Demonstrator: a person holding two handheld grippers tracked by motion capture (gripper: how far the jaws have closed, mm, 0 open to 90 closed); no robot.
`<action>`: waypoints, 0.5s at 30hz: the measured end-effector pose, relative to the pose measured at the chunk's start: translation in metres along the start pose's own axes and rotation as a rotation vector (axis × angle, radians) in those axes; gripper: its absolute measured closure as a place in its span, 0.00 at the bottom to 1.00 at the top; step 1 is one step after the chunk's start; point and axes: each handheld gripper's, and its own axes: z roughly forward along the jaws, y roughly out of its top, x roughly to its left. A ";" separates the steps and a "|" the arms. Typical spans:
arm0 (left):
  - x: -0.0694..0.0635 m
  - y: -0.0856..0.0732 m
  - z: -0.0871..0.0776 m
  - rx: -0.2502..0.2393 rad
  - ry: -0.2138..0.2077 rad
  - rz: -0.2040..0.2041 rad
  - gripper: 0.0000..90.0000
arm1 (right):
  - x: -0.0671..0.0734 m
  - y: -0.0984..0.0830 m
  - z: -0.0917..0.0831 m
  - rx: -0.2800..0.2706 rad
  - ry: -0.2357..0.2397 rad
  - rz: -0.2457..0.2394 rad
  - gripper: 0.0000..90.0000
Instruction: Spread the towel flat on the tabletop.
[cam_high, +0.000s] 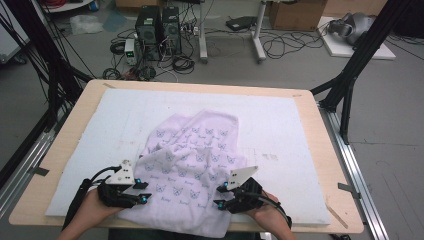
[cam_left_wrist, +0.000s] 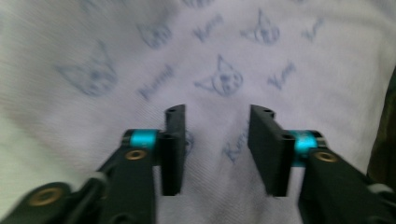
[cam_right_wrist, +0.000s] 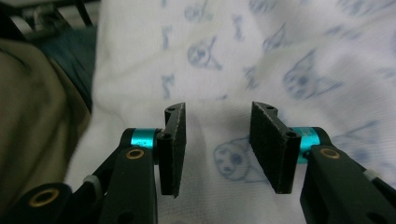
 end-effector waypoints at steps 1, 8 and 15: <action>0.000 0.000 0.000 -0.009 0.009 0.004 0.69 | 0.000 0.000 0.000 0.000 0.000 0.000 0.64; -0.004 -0.001 -0.002 -0.010 0.006 -0.001 0.97 | -0.001 -0.001 0.008 -0.004 0.011 0.020 0.97; -0.026 -0.007 -0.019 -0.011 -0.009 0.002 0.98 | 0.010 0.002 -0.004 -0.051 0.041 -0.010 0.97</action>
